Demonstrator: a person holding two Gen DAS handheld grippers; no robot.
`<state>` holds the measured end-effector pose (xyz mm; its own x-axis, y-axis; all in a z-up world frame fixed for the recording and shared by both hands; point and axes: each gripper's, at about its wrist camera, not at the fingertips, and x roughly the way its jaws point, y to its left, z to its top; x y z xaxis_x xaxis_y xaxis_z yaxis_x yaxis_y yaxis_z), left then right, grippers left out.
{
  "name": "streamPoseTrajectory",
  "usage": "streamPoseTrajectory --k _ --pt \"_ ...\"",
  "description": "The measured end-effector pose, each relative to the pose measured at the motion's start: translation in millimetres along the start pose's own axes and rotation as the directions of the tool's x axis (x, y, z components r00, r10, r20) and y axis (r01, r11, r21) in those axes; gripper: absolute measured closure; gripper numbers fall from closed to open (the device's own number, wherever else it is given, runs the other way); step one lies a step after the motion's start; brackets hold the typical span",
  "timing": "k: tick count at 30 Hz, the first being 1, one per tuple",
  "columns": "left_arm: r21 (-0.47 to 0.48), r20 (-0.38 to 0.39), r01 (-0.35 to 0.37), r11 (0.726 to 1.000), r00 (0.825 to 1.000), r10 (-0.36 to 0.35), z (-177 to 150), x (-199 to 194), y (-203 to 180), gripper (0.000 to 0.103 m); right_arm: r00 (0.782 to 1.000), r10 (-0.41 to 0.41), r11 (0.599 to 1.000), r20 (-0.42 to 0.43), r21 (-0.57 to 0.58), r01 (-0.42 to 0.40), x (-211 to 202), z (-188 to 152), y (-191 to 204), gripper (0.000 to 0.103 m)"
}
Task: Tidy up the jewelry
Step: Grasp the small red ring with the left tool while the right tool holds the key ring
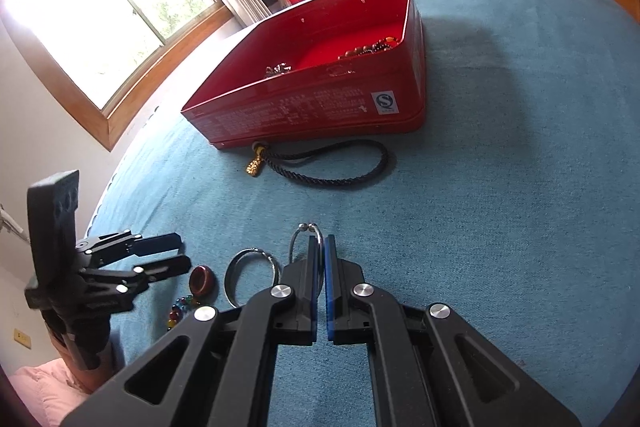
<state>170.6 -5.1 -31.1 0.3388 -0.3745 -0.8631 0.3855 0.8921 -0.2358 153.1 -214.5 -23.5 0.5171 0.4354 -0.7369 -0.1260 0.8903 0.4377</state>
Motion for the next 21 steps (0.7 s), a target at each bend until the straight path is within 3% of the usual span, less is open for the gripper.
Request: streamPoseTrajectory --k 7,14,17,18,21 --pt "0.052 -0.030 0.013 0.999 0.999 -0.012 -1.9 2.9 -15.4 0.054 1.000 0.005 1.000 -0.006 0.002 -0.005 2.6 -1.3 0.1 0.101" --pt "0.150 -0.017 -0.104 0.983 0.994 0.108 0.1 18.1 -35.1 0.054 1.000 0.014 1.000 -0.009 -0.002 -0.014 2.8 -1.6 1.8 0.101" --pt "0.158 0.005 -0.136 0.978 0.991 0.137 2.8 19.0 -37.7 0.076 1.000 0.014 1.000 -0.013 0.000 -0.014 3.3 -1.8 1.2 0.101" --pt "0.139 0.007 -0.135 0.981 0.991 0.135 5.4 18.3 -34.8 0.091 1.000 0.013 1.000 -0.014 0.001 -0.013 3.6 -1.8 0.9 0.101" --pt "0.106 0.047 -0.205 0.973 0.978 0.202 9.2 14.0 -26.0 0.095 1.000 0.012 1.000 -0.019 -0.005 -0.012 5.2 -2.0 1.5 0.101"
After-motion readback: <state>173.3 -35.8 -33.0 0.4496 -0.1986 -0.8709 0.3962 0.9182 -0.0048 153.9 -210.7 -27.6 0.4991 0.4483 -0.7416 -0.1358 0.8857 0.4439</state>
